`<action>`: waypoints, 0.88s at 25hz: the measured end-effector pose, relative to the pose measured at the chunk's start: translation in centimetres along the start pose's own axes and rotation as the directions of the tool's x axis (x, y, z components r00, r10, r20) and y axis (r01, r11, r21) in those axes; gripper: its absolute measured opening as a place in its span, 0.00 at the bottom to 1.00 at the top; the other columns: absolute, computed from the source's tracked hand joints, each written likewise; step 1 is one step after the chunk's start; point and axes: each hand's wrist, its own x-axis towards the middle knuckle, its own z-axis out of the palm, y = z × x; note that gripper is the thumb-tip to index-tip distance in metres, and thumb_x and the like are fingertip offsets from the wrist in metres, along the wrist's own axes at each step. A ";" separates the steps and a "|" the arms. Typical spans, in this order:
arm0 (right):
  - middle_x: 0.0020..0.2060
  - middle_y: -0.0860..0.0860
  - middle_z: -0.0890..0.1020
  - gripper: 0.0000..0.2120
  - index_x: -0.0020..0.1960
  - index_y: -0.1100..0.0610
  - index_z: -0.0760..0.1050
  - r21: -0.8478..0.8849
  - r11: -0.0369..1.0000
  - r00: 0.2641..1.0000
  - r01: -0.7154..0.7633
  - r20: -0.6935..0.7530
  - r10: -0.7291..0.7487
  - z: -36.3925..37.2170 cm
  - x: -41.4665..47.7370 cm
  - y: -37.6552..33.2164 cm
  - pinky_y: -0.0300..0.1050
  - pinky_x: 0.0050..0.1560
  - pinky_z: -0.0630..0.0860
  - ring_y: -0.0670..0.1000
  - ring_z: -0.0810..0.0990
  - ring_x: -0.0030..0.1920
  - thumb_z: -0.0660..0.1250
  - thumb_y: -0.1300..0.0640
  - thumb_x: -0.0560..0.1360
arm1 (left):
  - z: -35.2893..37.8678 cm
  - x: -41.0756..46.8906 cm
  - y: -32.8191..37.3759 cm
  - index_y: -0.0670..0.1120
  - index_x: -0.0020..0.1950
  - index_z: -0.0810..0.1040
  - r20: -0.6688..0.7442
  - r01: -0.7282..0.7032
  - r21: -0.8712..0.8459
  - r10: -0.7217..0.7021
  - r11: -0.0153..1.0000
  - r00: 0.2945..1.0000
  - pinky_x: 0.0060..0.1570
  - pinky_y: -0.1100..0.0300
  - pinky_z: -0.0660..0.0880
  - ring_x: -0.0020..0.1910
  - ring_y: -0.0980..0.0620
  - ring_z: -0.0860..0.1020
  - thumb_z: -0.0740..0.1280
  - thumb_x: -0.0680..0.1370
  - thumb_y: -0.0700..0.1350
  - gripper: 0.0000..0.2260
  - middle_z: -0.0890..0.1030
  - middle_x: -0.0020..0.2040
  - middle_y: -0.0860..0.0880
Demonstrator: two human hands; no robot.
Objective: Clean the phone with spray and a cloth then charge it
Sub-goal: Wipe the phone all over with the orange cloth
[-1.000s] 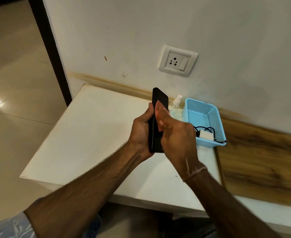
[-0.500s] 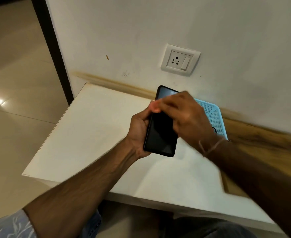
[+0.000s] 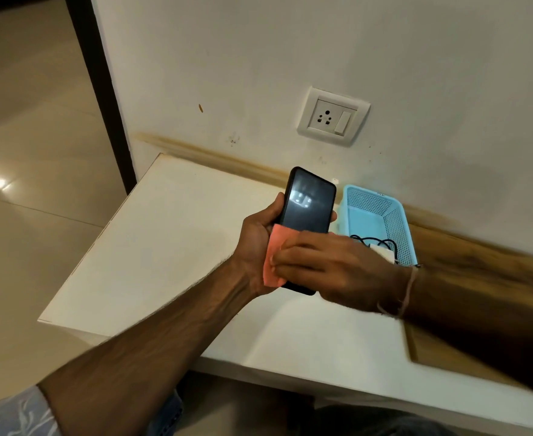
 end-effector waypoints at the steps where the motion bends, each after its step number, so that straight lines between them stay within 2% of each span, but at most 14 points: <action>1: 0.49 0.59 0.83 0.13 0.51 0.65 0.82 -0.010 1.000 1.000 0.007 0.026 -0.006 -0.5 0.1 1.3 0.51 0.49 0.79 0.59 0.82 0.51 0.58 0.64 0.80 | 0.2 0.1 -0.1 0.36 0.69 0.72 0.008 0.015 -0.023 -0.015 1.000 1.000 0.48 0.56 0.77 0.48 0.46 0.80 0.58 0.81 0.59 0.29 0.80 0.55 0.41; 2: 0.51 0.60 0.83 0.10 0.52 0.65 0.81 -0.018 0.999 0.999 -0.034 0.040 0.035 -1.1 0.4 2.8 0.54 0.50 0.80 0.60 0.81 0.52 0.61 0.64 0.79 | 0.0 0.2 -0.1 0.37 0.65 0.75 0.010 0.017 -0.048 -0.017 0.999 1.000 0.45 0.55 0.80 0.44 0.45 0.82 0.61 0.81 0.58 0.26 0.82 0.49 0.41; 3: 0.52 0.61 0.83 0.09 0.54 0.66 0.81 -0.029 0.994 0.993 -0.108 0.047 0.110 -1.8 0.8 4.2 0.56 0.50 0.80 0.61 0.81 0.53 0.66 0.65 0.76 | -0.2 0.4 -0.2 0.38 0.62 0.78 0.001 -0.005 -0.040 0.005 0.999 1.000 0.46 0.51 0.80 0.44 0.43 0.83 0.62 0.81 0.57 0.23 0.83 0.47 0.40; 6: 0.50 0.62 0.83 0.10 0.52 0.66 0.81 -0.056 0.942 0.943 -0.332 -0.015 0.331 -2.8 2.1 6.9 0.57 0.46 0.80 0.62 0.81 0.49 0.72 0.67 0.72 | -0.2 0.5 -0.3 0.44 0.60 0.84 -0.025 -0.089 0.147 0.094 0.985 0.995 0.54 0.44 0.77 0.51 0.39 0.82 0.57 0.81 0.61 0.25 0.83 0.56 0.39; 8: 0.49 0.61 0.83 0.09 0.51 0.65 0.82 -0.046 0.933 0.932 -0.358 -0.072 0.354 -2.5 2.3 6.6 0.57 0.44 0.80 0.62 0.81 0.47 0.72 0.68 0.71 | -0.3 0.4 -0.2 0.44 0.60 0.84 -0.040 -0.086 0.131 0.092 0.988 0.995 0.54 0.44 0.77 0.51 0.39 0.82 0.57 0.81 0.61 0.25 0.83 0.57 0.39; 10: 0.49 0.59 0.83 0.07 0.52 0.64 0.82 -0.016 0.957 0.956 -0.291 -0.046 0.290 -1.7 1.6 4.8 0.56 0.44 0.79 0.61 0.81 0.48 0.69 0.67 0.74 | -0.6 0.3 -0.1 0.40 0.59 0.82 -0.041 -0.058 0.043 0.060 0.997 0.997 0.50 0.48 0.80 0.47 0.42 0.83 0.62 0.80 0.59 0.24 0.84 0.51 0.39; 11: 0.49 0.59 0.83 0.09 0.51 0.64 0.82 0.001 0.976 0.976 -0.218 -0.021 0.218 -1.2 1.1 3.4 0.55 0.45 0.80 0.61 0.81 0.49 0.63 0.66 0.78 | -0.6 0.2 0.1 0.39 0.60 0.81 -0.033 -0.038 0.006 0.038 0.999 0.999 0.47 0.51 0.81 0.44 0.44 0.83 0.63 0.80 0.59 0.24 0.84 0.48 0.40; 13: 0.49 0.58 0.84 0.19 0.51 0.64 0.82 -0.008 0.999 0.998 -0.049 0.029 0.049 -0.7 0.6 1.4 0.50 0.46 0.81 0.59 0.82 0.50 0.52 0.65 0.81 | -1.0 0.2 0.1 0.37 0.62 0.81 -0.021 -0.026 0.016 0.026 1.000 0.999 0.43 0.56 0.81 0.43 0.47 0.83 0.60 0.81 0.60 0.27 0.83 0.48 0.42; 15: 0.49 0.59 0.83 0.17 0.52 0.64 0.81 -0.046 0.998 0.996 0.043 0.084 -0.039 -1.1 0.6 2.1 0.50 0.46 0.82 0.59 0.82 0.51 0.53 0.65 0.80 | -1.1 0.4 0.0 0.38 0.63 0.80 -0.003 -0.032 0.019 0.032 0.999 0.999 0.44 0.56 0.81 0.44 0.46 0.83 0.59 0.81 0.61 0.28 0.83 0.49 0.42; 17: 0.50 0.60 0.83 0.11 0.54 0.65 0.81 -0.045 0.997 0.996 -0.059 0.059 0.062 -1.7 0.8 4.3 0.54 0.46 0.81 0.61 0.81 0.51 0.61 0.65 0.77 | -0.9 0.5 0.2 0.39 0.61 0.82 -0.002 -0.048 0.020 0.048 0.999 0.999 0.48 0.51 0.81 0.45 0.43 0.84 0.61 0.81 0.60 0.26 0.84 0.49 0.40; 19: 0.51 0.61 0.82 0.09 0.53 0.66 0.81 -0.056 0.966 0.967 -0.254 0.000 0.254 -2.4 1.6 6.4 0.57 0.45 0.80 0.62 0.81 0.50 0.68 0.66 0.74 | -0.8 0.7 0.2 0.41 0.62 0.82 -0.029 -0.087 0.107 0.091 0.990 0.995 0.53 0.45 0.79 0.50 0.39 0.83 0.59 0.81 0.61 0.26 0.83 0.56 0.38; 22: 0.48 0.60 0.83 0.08 0.51 0.65 0.82 -0.034 0.910 0.908 -0.412 -0.104 0.407 -2.0 2.4 6.8 0.57 0.45 0.80 0.61 0.81 0.47 0.71 0.67 0.72 | -0.7 0.6 0.0 0.44 0.63 0.82 -0.072 -0.098 0.156 0.111 0.983 0.991 0.56 0.43 0.77 0.53 0.38 0.82 0.56 0.82 0.61 0.26 0.82 0.59 0.39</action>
